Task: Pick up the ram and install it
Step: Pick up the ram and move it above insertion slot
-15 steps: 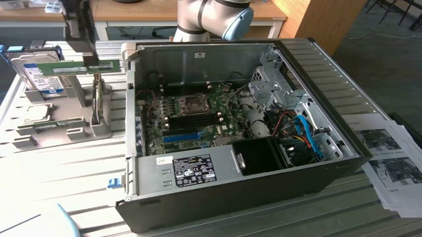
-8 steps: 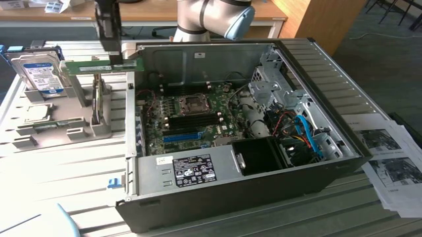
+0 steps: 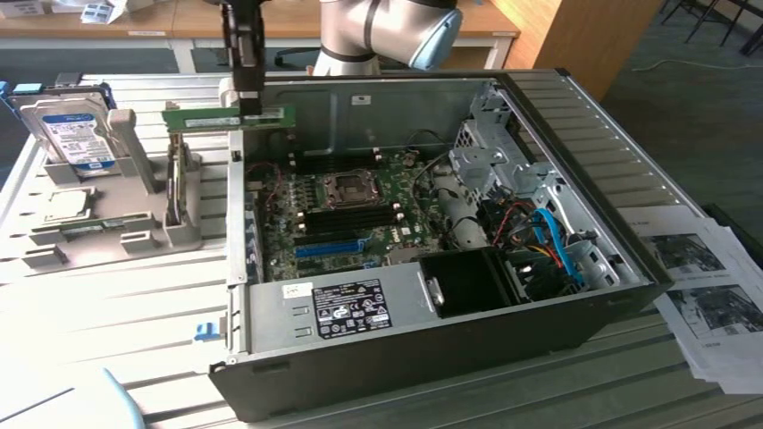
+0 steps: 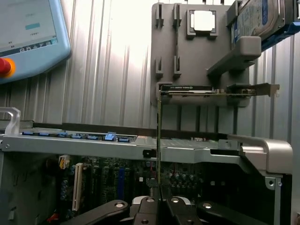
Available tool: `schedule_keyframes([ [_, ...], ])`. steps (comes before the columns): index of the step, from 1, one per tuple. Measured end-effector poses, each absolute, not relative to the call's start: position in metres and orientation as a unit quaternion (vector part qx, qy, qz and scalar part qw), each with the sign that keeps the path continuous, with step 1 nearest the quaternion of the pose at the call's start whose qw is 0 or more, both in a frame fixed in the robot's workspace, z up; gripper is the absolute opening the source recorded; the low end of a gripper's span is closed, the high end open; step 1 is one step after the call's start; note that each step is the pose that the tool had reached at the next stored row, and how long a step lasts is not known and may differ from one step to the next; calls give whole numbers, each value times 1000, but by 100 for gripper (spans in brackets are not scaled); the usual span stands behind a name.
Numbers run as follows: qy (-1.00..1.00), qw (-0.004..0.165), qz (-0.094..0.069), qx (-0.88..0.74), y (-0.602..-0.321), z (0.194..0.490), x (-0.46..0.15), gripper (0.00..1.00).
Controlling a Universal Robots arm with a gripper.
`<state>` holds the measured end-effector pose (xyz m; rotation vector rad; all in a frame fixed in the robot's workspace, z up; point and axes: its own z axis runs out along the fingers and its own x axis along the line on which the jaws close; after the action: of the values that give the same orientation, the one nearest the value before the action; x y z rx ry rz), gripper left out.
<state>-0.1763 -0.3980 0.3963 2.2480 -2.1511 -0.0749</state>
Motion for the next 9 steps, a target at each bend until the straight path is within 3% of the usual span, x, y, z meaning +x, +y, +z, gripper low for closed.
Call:
schedule_keyframes([
  [9,-691,15,-24,722,-398,396,-145,11],
])
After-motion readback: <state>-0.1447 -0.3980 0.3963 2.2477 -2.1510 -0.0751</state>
